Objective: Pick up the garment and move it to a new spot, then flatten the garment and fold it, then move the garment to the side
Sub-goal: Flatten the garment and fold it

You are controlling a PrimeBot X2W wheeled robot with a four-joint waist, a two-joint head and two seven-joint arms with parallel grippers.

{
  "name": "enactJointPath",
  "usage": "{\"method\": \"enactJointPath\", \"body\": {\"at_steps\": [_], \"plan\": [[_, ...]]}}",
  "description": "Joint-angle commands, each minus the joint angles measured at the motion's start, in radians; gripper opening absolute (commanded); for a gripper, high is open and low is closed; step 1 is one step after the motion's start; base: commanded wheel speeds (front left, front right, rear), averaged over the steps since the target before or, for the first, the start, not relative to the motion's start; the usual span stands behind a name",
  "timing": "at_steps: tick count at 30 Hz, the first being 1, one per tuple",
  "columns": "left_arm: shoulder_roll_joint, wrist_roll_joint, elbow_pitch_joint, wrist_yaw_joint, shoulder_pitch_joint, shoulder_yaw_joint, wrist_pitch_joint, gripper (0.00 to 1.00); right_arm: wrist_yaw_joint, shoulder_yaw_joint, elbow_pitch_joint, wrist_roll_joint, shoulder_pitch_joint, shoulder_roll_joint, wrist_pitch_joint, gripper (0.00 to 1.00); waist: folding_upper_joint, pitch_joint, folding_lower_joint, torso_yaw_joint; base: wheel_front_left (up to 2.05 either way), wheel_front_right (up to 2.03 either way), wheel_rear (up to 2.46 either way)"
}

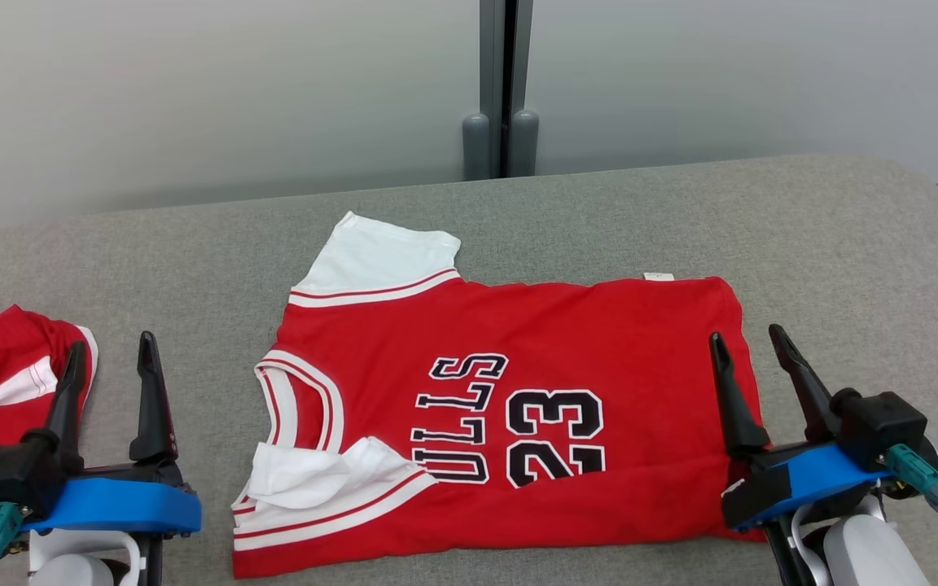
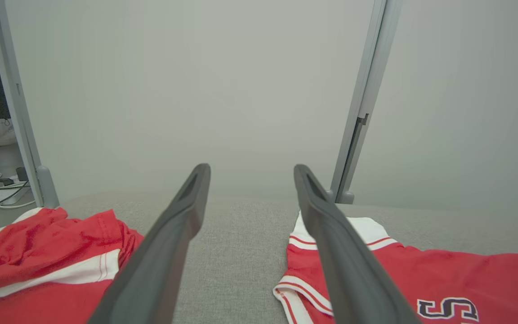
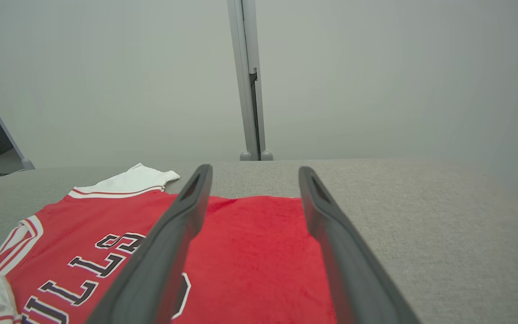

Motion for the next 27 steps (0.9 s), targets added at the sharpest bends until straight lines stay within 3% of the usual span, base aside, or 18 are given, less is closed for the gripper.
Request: {"method": "enactJointPath", "body": {"at_steps": [1, 11, 27], "plan": [[0.008, 0.026, 0.008, -0.006, -0.009, 0.013, -0.004, 1.00, 0.000, 0.004, 0.008, -0.006, -0.008, 0.003, -0.009, 1.00, 0.0000, -0.002, 0.0000, 0.000, 0.00, 0.00, 0.00], [-0.045, 0.092, 0.044, -0.058, 0.029, 0.056, -0.005, 1.00, 0.000, -0.017, -0.003, -0.043, 0.044, 0.021, -0.011, 1.00, 0.0000, -0.014, 0.0000, 0.012, 0.00, 0.00, 0.00], [-0.092, 0.160, 0.080, -0.091, 0.029, 0.110, -0.004, 1.00, 0.000, -0.024, -0.015, -0.043, 0.078, 0.025, 0.009, 1.00, 0.0000, -0.024, 0.0000, 0.020, 0.00, 0.00, 0.00]]}}
